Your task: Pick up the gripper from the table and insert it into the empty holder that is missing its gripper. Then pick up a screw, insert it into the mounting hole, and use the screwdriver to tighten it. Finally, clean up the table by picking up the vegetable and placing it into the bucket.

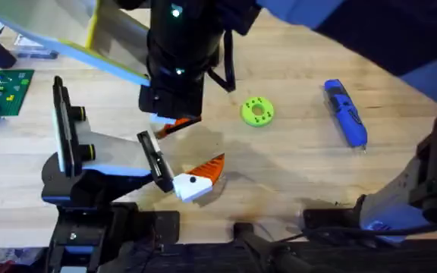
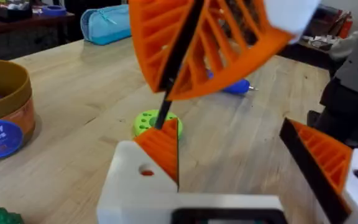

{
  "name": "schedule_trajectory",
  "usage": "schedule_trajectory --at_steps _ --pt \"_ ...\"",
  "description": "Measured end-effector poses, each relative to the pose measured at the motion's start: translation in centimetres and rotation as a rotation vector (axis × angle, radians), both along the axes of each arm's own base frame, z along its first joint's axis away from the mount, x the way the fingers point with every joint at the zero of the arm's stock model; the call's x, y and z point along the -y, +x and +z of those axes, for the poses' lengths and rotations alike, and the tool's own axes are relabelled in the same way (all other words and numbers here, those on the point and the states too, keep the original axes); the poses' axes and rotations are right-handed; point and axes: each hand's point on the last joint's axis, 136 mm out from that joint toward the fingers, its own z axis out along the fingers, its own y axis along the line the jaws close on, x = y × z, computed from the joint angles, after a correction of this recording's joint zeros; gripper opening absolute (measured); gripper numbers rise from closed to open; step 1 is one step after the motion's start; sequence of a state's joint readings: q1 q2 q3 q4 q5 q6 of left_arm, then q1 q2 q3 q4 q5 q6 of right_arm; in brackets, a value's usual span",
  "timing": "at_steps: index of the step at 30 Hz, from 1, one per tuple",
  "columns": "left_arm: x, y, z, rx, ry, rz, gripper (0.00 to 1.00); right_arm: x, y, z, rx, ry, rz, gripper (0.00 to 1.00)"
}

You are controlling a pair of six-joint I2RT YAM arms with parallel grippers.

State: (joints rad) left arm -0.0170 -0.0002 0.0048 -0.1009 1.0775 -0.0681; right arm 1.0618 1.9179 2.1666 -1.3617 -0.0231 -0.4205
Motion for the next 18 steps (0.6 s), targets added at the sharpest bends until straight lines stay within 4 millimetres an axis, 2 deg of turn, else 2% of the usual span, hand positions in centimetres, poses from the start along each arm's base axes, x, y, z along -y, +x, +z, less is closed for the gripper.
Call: schedule_trajectory --at_steps 13,18 --pt "0.00 0.00 0.00 0.000 0.000 0.000 0.993 -0.10 -0.18 -0.02 0.000 -0.001 0.005 0.003" --pt "0.00 0.00 0.00 0.000 0.000 0.000 0.993 -0.29 -0.08 -0.61 -0.007 -0.013 0.005 0.003"
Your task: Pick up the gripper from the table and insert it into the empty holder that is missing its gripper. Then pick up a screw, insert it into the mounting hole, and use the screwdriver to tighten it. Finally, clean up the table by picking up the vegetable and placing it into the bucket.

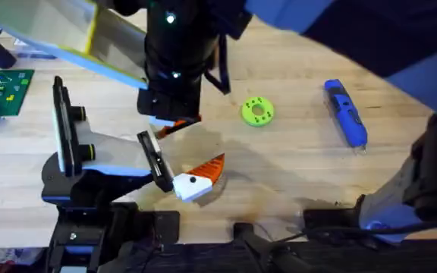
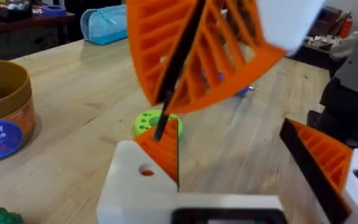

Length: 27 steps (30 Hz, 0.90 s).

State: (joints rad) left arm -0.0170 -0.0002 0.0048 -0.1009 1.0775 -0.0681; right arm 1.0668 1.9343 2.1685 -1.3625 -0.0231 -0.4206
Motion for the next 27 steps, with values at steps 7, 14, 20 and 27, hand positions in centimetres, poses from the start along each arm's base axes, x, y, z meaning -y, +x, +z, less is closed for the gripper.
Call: schedule_trajectory --at_steps 7,14,20,27 --pt "0.00 0.00 0.00 0.000 0.000 0.000 0.993 -0.22 0.12 -0.96 -0.012 -0.022 0.000 0.003" --pt "0.00 0.00 0.00 0.000 0.000 0.000 0.993 -0.24 0.09 -0.95 -0.012 -0.022 0.000 0.003" --pt "0.00 0.00 0.00 0.000 0.000 0.000 0.993 -0.41 -0.19 -0.94 -0.012 -0.021 0.008 0.003" --pt "0.00 0.00 0.00 0.000 0.000 0.000 0.993 -0.43 -0.24 -0.94 -0.011 -0.021 0.010 0.003"
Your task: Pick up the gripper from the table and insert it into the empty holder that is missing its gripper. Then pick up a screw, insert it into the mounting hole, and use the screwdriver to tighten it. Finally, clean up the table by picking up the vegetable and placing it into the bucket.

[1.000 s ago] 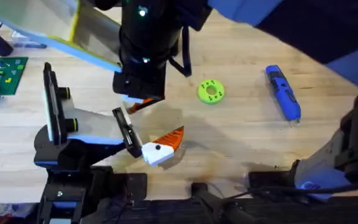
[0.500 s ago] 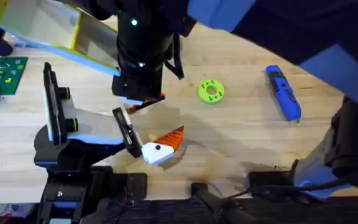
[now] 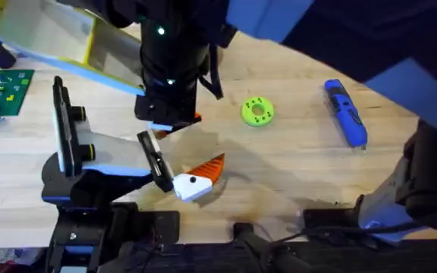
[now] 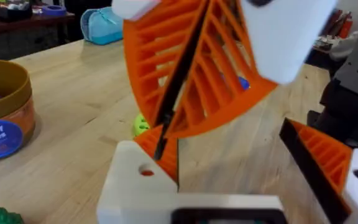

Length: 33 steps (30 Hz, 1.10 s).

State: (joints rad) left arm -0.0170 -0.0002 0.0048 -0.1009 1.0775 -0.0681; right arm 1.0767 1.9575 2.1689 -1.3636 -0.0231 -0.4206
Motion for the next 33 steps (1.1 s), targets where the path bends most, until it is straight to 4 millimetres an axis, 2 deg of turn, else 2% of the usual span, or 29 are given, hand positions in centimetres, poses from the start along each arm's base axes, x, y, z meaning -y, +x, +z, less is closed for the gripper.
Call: schedule_trajectory --at_steps 33 --pt "0.00 0.00 0.00 0.000 0.000 0.000 0.993 -0.07 0.40 -0.64 0.010 -0.021 -0.006 0.003"
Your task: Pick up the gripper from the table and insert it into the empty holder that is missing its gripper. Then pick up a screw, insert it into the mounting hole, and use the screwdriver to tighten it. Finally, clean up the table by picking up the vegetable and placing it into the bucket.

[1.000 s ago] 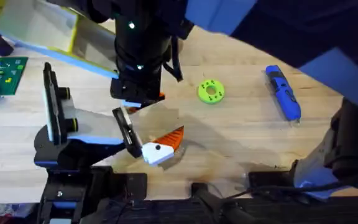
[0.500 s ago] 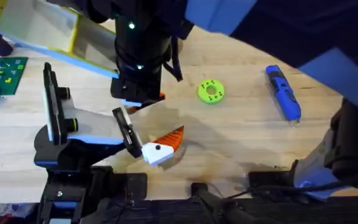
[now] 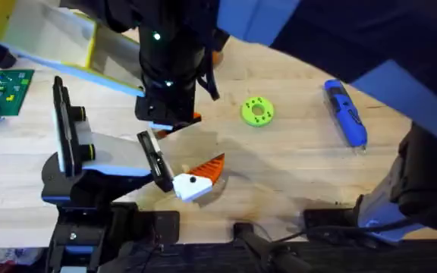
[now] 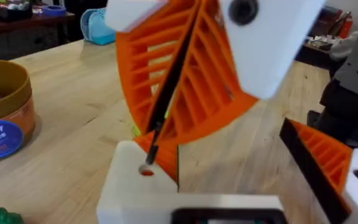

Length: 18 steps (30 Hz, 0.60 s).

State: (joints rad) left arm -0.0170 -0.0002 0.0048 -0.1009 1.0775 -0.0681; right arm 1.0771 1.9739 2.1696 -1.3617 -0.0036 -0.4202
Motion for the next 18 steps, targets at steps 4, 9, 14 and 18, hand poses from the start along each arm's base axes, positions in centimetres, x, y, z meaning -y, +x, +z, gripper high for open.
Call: schedule_trajectory --at_steps 4,9,14,18 --pt "0.0 0.0 0.0 0.000 0.000 0.000 0.993 0.0 0.0 -0.1 -0.001 -0.003 0.000 0.003" --pt "0.0 0.0 0.0 0.000 0.000 0.000 0.993 -0.1 0.1 -0.4 -0.003 -0.010 -0.001 0.003" --pt "0.0 0.0 0.0 -0.002 -0.001 0.000 0.993 -0.3 0.2 -1.2 -0.011 -0.027 -0.001 0.003" --pt "0.0 0.0 0.0 -0.003 -0.002 0.000 0.993 -0.3 0.2 -1.4 -0.013 -0.030 -0.001 0.003"
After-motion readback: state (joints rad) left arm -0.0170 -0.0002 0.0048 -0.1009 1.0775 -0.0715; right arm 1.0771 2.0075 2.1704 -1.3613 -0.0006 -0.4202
